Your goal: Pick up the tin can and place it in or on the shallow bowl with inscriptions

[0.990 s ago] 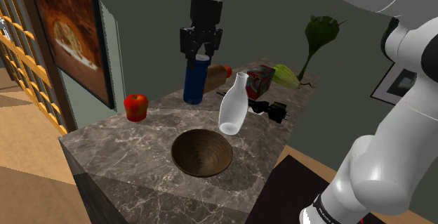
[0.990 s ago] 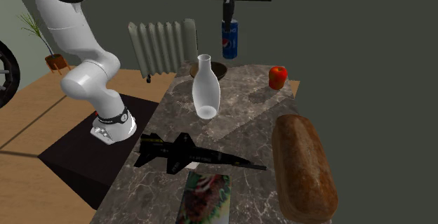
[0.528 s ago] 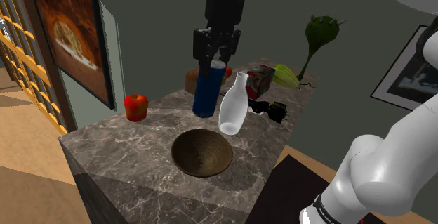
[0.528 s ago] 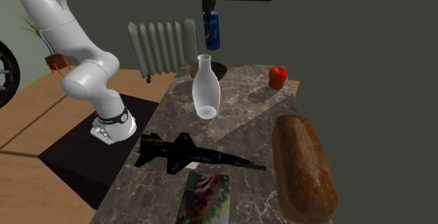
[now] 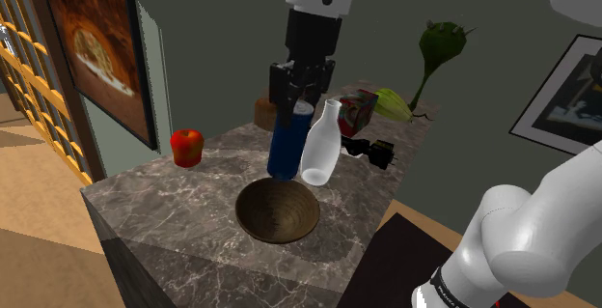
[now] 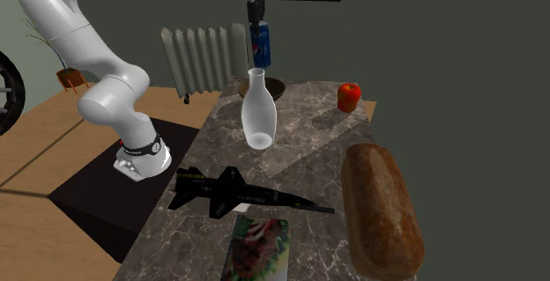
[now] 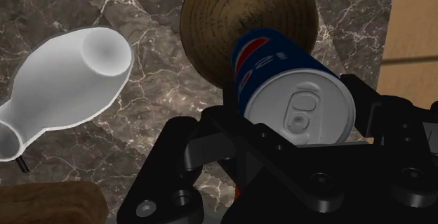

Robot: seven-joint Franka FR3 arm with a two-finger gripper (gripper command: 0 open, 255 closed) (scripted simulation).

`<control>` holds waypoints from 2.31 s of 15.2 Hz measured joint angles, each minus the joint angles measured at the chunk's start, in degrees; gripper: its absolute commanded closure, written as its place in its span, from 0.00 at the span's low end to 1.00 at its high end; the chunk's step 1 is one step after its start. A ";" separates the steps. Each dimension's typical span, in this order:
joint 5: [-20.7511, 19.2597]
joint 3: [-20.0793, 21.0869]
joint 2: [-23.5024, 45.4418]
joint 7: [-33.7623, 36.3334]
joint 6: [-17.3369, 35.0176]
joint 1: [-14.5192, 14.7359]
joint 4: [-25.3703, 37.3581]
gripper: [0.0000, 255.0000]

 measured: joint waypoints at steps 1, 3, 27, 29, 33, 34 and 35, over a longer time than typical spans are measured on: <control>0.07 -0.02 -0.21 -0.10 0.73 0.02 -0.94 1.00; 0.33 -0.07 -0.99 -0.31 2.52 0.11 -3.49 1.00; 0.98 0.53 -1.94 -0.71 13.34 0.53 -15.16 0.00; 0.98 0.53 -1.94 -0.71 13.34 0.53 -15.16 0.00; 0.68 0.15 -1.69 -0.59 7.85 0.31 -9.36 0.00; 0.64 0.07 -1.71 -0.57 6.84 0.27 -8.38 0.00; 0.61 0.06 -1.66 -0.56 6.52 0.26 -8.02 0.00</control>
